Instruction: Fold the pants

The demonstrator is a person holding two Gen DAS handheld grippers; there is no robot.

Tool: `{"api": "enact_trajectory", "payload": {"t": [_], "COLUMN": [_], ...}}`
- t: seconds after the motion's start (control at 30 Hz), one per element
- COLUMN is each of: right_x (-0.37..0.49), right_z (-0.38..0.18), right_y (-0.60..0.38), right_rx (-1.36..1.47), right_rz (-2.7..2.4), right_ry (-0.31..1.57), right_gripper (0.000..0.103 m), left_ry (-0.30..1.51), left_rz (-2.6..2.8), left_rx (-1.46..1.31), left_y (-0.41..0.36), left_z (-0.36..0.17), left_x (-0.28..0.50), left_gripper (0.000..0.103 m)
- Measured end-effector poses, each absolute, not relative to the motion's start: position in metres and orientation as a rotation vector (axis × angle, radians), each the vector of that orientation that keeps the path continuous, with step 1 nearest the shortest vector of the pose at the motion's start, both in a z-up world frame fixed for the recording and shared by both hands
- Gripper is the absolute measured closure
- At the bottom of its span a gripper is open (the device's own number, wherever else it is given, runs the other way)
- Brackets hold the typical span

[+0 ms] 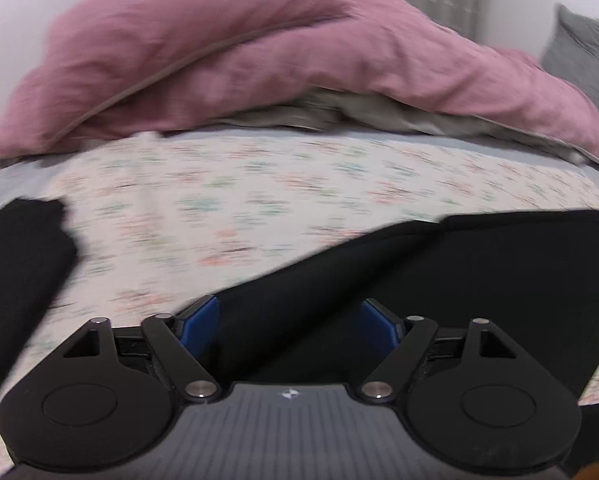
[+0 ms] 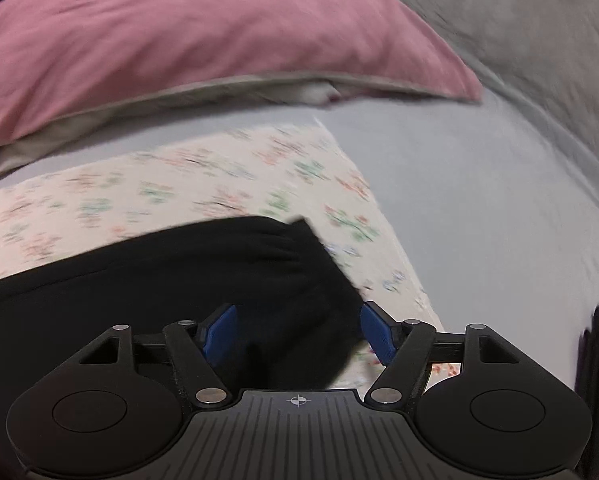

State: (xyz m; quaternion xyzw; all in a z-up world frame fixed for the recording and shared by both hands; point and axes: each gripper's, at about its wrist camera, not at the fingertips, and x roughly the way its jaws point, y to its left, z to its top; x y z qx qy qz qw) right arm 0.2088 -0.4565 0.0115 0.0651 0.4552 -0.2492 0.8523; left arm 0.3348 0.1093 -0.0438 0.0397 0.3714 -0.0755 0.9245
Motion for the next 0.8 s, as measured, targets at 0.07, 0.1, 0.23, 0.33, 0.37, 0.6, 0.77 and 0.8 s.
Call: {"api": "enact_trajectory", "payload": {"t": [0.07,0.1,0.23,0.33,0.37,0.6,0.77,0.8], "right_x": [0.208,0.207,0.211,0.214,0.216,0.229,0.241,0.243], "right_z": [0.025,0.031,0.043,0.043,0.04,0.026,0.017,0.015], "right_y": [-0.435,-0.424,-0.376,-0.34,-0.328,-0.251,-0.208,-0.199], "right_rx": [0.12,0.107,0.063,0.066,0.067,0.054,0.072,0.067], "right_rz": [-0.466,-0.436,-0.338,-0.265,-0.244,-0.143,-0.089,-0.083], "right_ry": [0.945,0.936,0.907,0.91,0.913,0.954,0.965,0.967], "right_gripper": [0.032,0.03,0.026,0.026,0.026,0.026,0.026,0.026], "left_ry": [0.746,0.746,0.782,0.862,0.896,0.944,0.817,0.775], "left_rz": [-0.128,-0.116,-0.055,-0.075,-0.085,-0.112,-0.118,-0.11], "left_rx": [0.051,0.045,0.013,-0.052,-0.089,-0.335,-0.337,-0.336], "left_y": [0.136,0.146,0.18,0.2,0.206,0.235,0.233,0.233], "left_z": [-0.04,-0.039,-0.044,-0.057,-0.062,-0.084,-0.073,-0.068], "left_x": [0.328,0.328,0.329,0.341,0.346,0.36,0.344,0.339], "left_gripper": [0.0,0.0,0.0,0.005,0.009,0.054,0.068,0.069]}}
